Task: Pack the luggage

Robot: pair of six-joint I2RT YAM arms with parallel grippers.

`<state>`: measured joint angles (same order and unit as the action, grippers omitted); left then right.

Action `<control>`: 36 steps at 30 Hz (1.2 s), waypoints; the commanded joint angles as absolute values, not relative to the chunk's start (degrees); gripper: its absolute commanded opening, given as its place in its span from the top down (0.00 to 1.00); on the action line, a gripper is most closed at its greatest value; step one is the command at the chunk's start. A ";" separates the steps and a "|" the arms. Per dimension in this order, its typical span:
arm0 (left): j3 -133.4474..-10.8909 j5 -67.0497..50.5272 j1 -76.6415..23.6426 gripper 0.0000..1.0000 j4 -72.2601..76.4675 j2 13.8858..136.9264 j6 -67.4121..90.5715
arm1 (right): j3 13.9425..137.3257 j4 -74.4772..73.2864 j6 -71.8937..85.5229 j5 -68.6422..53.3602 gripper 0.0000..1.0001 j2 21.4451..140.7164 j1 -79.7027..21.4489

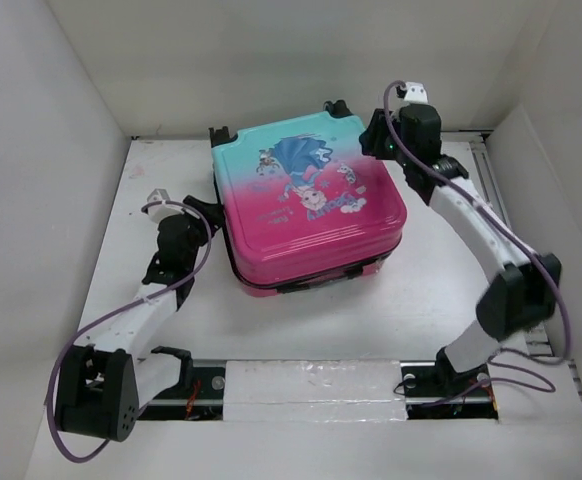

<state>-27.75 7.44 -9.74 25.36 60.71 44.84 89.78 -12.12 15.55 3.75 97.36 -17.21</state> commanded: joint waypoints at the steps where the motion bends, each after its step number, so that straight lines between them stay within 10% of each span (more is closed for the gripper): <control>1: -30.67 -3.09 -14.24 0.33 32.43 60.47 45.35 | 83.17 -9.15 16.70 -0.36 0.47 84.05 -23.47; 6: -34.10 -1.15 -14.24 0.32 32.43 61.00 45.35 | 63.06 -1.61 18.71 0.36 0.49 62.18 -22.85; 15: -27.78 8.88 -14.24 0.32 28.75 48.97 46.58 | 21.82 2.48 29.44 -2.21 0.89 25.08 -24.69; 22: -21.19 5.10 -14.24 0.66 22.25 45.62 41.32 | 15.73 -4.31 34.98 5.27 0.69 19.15 -24.70; 32: -13.89 -1.14 -14.24 0.72 22.76 47.64 38.77 | 20.75 4.91 27.51 0.26 0.64 43.86 -23.55; 36: -12.75 -4.73 -14.24 0.72 24.07 48.34 36.66 | 17.94 9.57 27.51 0.26 0.48 42.28 -23.55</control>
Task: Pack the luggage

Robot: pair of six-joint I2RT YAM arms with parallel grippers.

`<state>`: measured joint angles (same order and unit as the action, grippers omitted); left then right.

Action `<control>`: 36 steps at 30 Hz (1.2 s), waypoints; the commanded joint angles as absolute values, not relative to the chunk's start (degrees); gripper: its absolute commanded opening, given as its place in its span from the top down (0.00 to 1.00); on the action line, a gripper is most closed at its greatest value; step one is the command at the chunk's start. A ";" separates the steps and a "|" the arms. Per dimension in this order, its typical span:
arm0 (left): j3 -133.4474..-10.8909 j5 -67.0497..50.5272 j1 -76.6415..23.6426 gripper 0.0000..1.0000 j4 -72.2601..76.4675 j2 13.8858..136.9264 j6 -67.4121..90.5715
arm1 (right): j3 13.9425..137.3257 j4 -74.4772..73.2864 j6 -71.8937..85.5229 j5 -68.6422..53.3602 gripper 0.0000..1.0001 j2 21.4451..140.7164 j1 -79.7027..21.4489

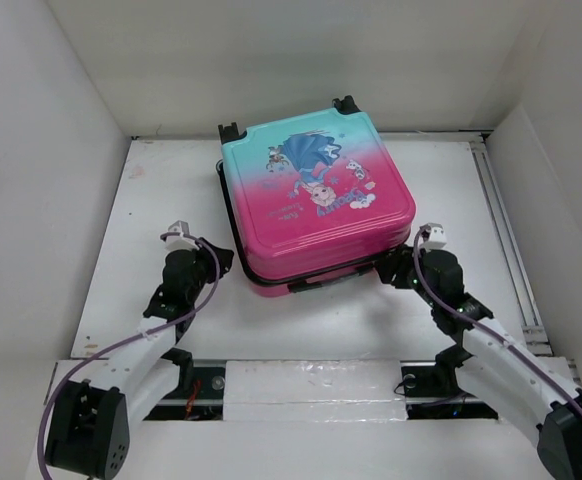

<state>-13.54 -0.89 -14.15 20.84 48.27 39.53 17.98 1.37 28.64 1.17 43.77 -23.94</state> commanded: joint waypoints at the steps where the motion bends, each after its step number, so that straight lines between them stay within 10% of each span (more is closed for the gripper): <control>1: -12.74 -5.96 -14.24 0.72 25.04 49.04 36.65 | 17.93 9.58 27.51 1.48 0.46 41.67 -23.55; 10: -12.04 -0.29 -17.56 0.72 25.05 47.65 32.00 | 19.26 10.88 24.53 5.45 0.46 43.33 -23.55; 20: -12.04 3.69 -22.50 0.72 26.98 49.31 29.88 | 15.47 21.97 22.68 5.19 0.63 43.68 -23.55; 28: -11.52 0.97 -22.50 0.72 28.12 49.31 30.40 | 16.52 24.26 26.01 7.12 1.00 48.86 -23.55; 36: -12.13 -2.29 -22.50 0.72 30.59 51.42 30.94 | 19.50 3.76 28.65 5.09 1.00 41.87 -34.79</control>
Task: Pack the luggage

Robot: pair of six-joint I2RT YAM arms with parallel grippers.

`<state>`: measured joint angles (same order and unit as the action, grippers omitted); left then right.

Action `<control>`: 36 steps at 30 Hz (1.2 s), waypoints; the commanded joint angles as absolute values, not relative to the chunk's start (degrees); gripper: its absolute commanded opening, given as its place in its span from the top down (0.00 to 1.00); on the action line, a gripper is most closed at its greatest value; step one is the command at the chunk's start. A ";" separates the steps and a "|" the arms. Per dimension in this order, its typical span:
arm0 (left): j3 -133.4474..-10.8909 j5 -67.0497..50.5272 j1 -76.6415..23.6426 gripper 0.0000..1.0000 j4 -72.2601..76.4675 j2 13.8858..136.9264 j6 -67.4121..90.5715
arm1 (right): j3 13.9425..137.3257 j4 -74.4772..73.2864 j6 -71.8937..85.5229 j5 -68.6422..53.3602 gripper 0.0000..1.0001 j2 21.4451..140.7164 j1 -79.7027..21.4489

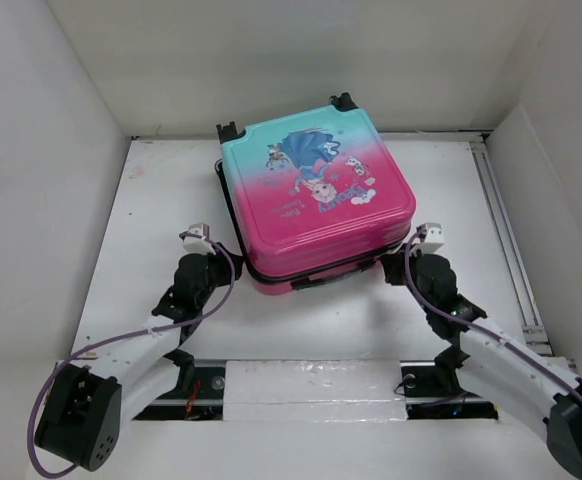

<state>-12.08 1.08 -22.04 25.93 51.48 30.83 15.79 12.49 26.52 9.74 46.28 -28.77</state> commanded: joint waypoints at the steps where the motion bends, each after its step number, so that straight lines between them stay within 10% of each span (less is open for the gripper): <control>1: -12.65 -2.29 -22.50 0.72 30.59 51.42 30.94 | 20.29 1.08 28.65 5.62 1.00 40.44 -37.94; 14: -15.12 2.72 -31.11 0.72 34.18 57.12 33.75 | 35.06 -14.68 26.90 3.09 1.00 44.10 -47.46; 36: -19.51 14.77 -48.08 0.72 39.81 61.26 43.51 | 46.32 27.07 30.32 14.33 1.00 90.43 -79.01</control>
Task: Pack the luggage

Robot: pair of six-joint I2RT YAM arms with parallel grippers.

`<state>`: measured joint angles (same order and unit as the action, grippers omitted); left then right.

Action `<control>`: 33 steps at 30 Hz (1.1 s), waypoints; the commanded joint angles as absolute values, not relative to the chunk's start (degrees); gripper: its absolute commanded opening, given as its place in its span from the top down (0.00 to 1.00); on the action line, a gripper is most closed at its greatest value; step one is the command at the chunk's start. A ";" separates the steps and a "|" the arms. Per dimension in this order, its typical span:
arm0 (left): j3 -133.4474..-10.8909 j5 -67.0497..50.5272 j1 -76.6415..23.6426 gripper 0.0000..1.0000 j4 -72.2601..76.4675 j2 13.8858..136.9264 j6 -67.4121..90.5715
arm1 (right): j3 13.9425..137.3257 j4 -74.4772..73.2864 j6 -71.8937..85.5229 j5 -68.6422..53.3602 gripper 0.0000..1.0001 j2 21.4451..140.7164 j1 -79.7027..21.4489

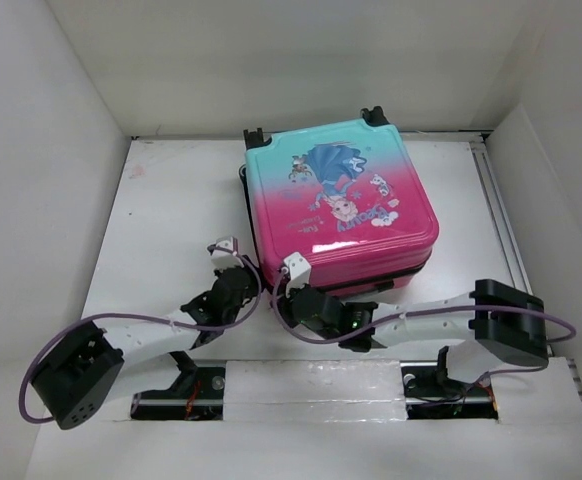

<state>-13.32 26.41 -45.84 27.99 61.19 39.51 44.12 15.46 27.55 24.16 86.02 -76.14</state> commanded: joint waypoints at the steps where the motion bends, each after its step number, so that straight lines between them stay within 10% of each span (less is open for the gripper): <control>1: -19.51 14.77 -48.08 0.72 39.81 61.26 42.72 | 46.93 25.94 30.32 14.85 1.00 90.44 -79.01; 9: -23.81 23.47 -37.73 0.00 27.17 55.72 45.17 | 38.94 23.55 31.03 18.11 1.00 79.47 -77.61; 33: -79.98 -11.16 -9.58 0.00 25.75 111.88 61.87 | 32.17 18.98 34.28 14.77 1.00 71.63 -78.13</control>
<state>-77.38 -7.81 -9.69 25.45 111.68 58.02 32.08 18.00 29.06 21.78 72.75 -76.47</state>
